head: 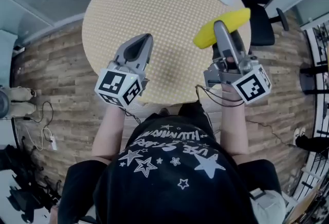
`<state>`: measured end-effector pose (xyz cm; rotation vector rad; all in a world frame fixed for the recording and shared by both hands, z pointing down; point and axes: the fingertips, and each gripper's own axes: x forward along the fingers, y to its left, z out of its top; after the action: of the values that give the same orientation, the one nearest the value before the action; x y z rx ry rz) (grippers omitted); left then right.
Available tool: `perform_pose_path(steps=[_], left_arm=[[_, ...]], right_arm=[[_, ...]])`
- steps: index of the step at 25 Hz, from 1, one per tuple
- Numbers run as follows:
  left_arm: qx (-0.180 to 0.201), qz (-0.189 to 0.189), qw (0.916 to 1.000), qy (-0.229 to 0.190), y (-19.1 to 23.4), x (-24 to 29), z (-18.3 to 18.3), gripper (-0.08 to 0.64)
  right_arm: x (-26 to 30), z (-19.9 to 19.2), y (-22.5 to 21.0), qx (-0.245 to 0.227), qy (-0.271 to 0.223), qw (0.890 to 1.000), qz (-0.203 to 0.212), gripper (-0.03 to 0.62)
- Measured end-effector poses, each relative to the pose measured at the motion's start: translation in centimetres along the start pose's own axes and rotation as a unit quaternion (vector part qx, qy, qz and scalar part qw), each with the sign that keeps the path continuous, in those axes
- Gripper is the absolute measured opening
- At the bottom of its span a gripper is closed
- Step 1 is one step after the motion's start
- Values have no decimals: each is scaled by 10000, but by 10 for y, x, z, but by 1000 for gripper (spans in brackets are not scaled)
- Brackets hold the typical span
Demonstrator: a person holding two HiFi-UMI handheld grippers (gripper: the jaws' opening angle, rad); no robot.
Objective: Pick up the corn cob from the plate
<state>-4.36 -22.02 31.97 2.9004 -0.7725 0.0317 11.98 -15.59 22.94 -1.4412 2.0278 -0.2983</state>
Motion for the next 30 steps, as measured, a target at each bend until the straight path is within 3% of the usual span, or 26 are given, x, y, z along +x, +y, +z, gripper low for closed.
perform_pose_path(steps=[5,9,13,18,30], left_arm=[[47,-395,9992,-107,-24,-18,7,8],[49,-482,9987,-131,-35,-25,4,8],[-25,-492,9988,-31,-45,-41,-10,8],[-56,-478,9988,-22,-57,-47,-16,8],[-85,-528,9985,147,-148,-90,-33,8]], right_arm=[[-35,1,28,-1129,-60,9916,-630,252],[-66,-5,24,-1382,-105,9836,-1154,252],[-93,-23,24,-1652,99,9759,-1423,252],[-108,-40,29,-2260,460,9639,-1332,252],[-194,-41,61,-2353,778,9591,-1369,252]])
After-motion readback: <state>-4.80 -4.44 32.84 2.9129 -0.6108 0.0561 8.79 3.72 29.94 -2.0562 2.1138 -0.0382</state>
